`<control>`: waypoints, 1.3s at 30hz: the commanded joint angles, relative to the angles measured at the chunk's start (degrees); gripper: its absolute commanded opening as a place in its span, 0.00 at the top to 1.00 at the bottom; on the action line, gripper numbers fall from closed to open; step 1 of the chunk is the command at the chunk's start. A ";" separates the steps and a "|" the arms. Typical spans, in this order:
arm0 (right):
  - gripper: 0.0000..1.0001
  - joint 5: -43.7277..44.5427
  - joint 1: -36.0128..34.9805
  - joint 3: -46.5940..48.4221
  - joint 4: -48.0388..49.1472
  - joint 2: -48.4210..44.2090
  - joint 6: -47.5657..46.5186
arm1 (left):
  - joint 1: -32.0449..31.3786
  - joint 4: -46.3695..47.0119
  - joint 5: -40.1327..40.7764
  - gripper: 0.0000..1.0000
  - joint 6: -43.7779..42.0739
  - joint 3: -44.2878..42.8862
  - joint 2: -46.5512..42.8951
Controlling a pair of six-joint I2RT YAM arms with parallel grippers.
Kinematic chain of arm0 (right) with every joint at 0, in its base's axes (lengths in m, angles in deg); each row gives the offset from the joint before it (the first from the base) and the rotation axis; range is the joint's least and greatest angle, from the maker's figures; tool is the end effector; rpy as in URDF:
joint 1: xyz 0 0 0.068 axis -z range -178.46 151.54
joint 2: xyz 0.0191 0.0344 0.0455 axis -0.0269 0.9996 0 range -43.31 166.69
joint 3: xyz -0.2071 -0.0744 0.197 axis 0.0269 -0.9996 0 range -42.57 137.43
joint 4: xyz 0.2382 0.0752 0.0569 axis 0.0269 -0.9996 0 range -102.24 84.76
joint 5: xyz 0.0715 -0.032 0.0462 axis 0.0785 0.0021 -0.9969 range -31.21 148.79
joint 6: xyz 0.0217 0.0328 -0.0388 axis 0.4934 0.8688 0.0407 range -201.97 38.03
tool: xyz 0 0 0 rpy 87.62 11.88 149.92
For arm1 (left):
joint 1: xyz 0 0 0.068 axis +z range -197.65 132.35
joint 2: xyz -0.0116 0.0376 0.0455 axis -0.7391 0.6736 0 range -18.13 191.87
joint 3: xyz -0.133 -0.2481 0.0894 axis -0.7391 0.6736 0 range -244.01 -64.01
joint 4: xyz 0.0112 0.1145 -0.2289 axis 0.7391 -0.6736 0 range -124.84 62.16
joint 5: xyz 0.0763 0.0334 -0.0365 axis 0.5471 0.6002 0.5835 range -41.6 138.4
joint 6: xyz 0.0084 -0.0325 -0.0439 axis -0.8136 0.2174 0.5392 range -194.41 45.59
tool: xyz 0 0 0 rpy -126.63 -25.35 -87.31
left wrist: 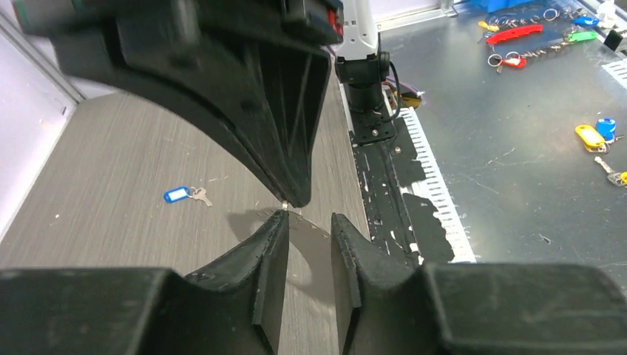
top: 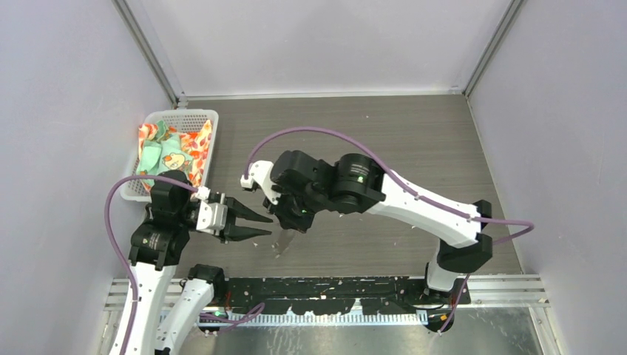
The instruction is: Put the keys on the keyring
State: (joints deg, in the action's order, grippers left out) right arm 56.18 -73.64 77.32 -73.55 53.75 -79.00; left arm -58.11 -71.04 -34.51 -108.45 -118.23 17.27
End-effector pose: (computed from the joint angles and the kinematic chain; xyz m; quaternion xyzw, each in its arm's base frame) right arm 0.0830 0.3204 0.4672 -0.5522 0.7424 0.2550 0.2808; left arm 0.0569 -0.0484 0.3814 0.5705 0.4473 -0.4616 0.5112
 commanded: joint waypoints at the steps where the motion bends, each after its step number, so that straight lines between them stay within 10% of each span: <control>1: 0.99 0.97 -1.00 5.19 -8.98 1.28 1.17 | -0.18 1.35 0.29 0.73 -0.82 1.45 -0.18; 12: 0.99 0.35 -1.81 5.50 -6.16 1.53 -1.22 | -0.44 1.28 0.24 0.67 -0.96 4.01 0.05; 23: 0.99 -0.48 -1.99 -31.85 38.50 -24.41 -4.62 | -0.44 1.28 -1.81 0.71 1.44 3.38 -0.37; 39: 0.99 -3.81 -1.97 -51.93 68.00 -31.94 -5.07 | -2.32 0.82 -7.49 0.69 4.96 -2.41 4.70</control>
State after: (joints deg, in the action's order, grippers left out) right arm 53.55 -75.23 25.81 -17.03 21.86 -83.44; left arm -59.64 -70.96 -38.82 -105.85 -117.44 22.32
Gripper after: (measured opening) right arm 0.027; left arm 0.311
